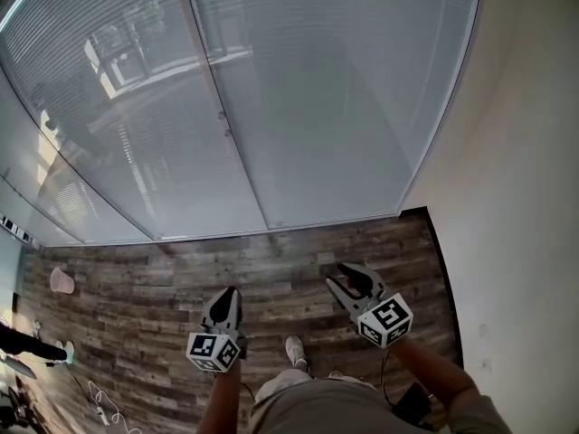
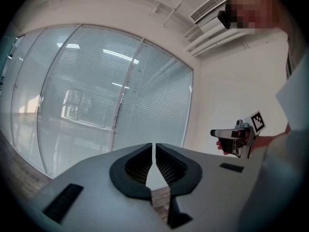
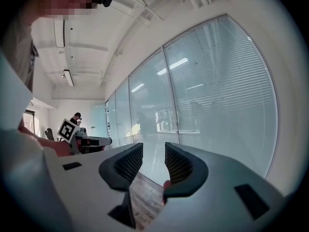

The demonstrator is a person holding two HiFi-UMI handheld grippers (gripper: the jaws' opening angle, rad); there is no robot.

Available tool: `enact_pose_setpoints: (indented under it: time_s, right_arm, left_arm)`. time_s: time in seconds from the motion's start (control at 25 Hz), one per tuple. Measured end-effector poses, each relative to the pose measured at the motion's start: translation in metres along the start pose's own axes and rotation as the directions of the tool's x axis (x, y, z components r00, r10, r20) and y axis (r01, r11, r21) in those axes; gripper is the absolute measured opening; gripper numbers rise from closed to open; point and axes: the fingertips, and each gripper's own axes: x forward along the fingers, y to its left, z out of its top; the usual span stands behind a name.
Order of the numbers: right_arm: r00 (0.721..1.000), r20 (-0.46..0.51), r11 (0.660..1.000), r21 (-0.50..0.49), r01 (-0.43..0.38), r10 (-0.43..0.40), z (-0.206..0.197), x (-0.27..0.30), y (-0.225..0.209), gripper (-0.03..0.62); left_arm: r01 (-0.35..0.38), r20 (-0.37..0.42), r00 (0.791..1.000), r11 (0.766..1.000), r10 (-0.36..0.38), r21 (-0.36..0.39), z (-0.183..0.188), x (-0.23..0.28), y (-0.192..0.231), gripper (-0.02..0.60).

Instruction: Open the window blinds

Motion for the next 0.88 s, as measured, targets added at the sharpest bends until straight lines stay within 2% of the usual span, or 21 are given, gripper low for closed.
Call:
enact_pose_setpoints:
  time_s: [0.2,0.4,0.56,0.88]
  right_arm:
    - [1.0,0.002,1.0,0.003,0.01,-0.01,0.005,0.034,-0.003,0.135]
    - [1.0,-0.006,1.0,0.007,0.015,-0.015,0.004,0.049,-0.004,0.135]
    - [1.0,-0.012,1.0,0.029,0.003,-0.003,0.0,0.061,0.0,0.137]
    - [1.0,-0.018,1.0,0.006,0.013,-0.013,0.004,0.08,-0.004,0.135]
  left_arm:
    - [0.008,0.006,1.0,1.0,-0.008,-0.014,0.01,0.016,0.032,0.015]
    - [0.012,0.021,1.0,1.0,-0.012,-0.015,0.018,0.02,0.044,0.015]
    - [0.006,0.027,1.0,0.999,-0.005,-0.036,0.013,0.021,0.056,0.015]
    - [0.005,0.028,1.0,0.998,-0.003,-0.062,0.01,0.027,0.077,0.015]
